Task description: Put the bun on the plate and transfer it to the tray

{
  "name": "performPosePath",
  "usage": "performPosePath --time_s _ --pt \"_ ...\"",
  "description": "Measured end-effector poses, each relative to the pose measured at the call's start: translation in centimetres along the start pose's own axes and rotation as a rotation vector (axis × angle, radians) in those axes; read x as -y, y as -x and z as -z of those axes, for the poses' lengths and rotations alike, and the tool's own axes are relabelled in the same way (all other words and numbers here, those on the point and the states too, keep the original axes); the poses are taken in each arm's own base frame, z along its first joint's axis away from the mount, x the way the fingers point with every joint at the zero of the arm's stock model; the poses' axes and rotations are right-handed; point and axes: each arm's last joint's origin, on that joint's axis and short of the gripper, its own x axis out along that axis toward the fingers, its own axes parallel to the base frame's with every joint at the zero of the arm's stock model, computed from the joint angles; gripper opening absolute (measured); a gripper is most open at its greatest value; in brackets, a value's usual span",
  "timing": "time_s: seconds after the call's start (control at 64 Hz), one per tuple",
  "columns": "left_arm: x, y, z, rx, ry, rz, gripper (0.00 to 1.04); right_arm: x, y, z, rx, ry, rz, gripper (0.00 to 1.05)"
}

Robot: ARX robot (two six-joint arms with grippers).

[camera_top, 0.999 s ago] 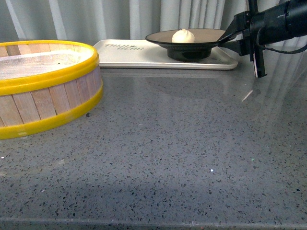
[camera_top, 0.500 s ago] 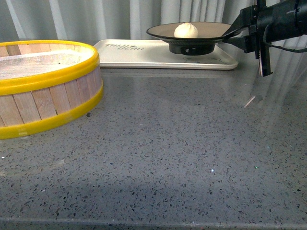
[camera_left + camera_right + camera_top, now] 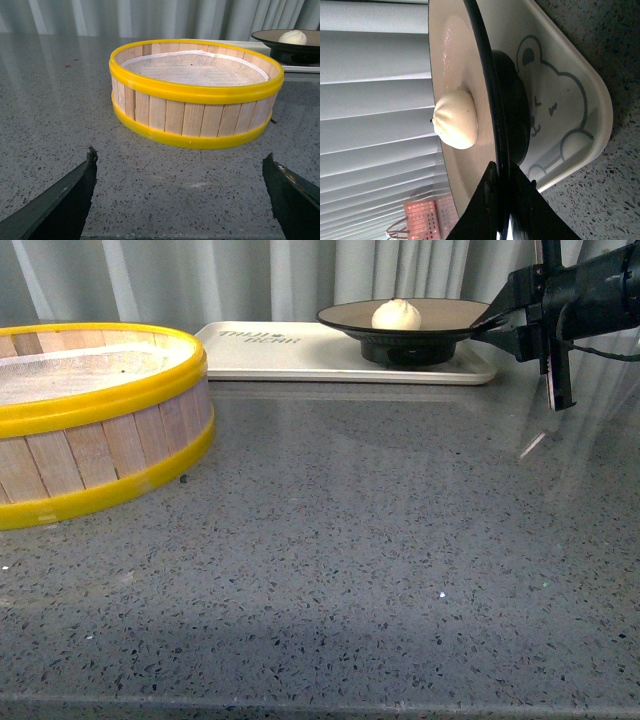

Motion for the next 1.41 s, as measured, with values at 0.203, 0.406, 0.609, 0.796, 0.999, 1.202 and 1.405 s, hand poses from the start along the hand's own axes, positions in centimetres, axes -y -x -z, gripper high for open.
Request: performPosePath --time_s 0.203,0.406,0.609,0.796,0.999,1.202,1.405 --pt "0.0 0.0 0.0 0.0 0.0 0.0 0.98 0.0 0.0 -0.1 0.003 0.001 -0.004 0.02" --pt "0.0 0.0 0.0 0.0 0.0 0.0 0.98 0.4 0.1 -0.6 0.012 -0.008 0.004 0.02" --pt "0.0 0.0 0.0 0.0 0.0 0.0 0.98 1.2 0.2 -1.0 0.018 -0.026 0.019 0.02" --pt "0.0 0.0 0.0 0.0 0.0 0.0 0.98 1.3 0.2 -1.1 0.014 -0.033 0.022 0.03" --pt "0.0 0.0 0.0 0.0 0.0 0.0 0.98 0.7 0.2 -1.3 0.016 -0.026 0.006 0.35" --pt "0.0 0.0 0.0 0.0 0.0 0.0 0.98 0.4 0.2 -1.4 0.022 -0.023 0.003 0.74" --pt "0.0 0.0 0.0 0.0 0.0 0.0 0.98 0.3 1.0 -1.0 0.026 -0.019 -0.004 0.96"
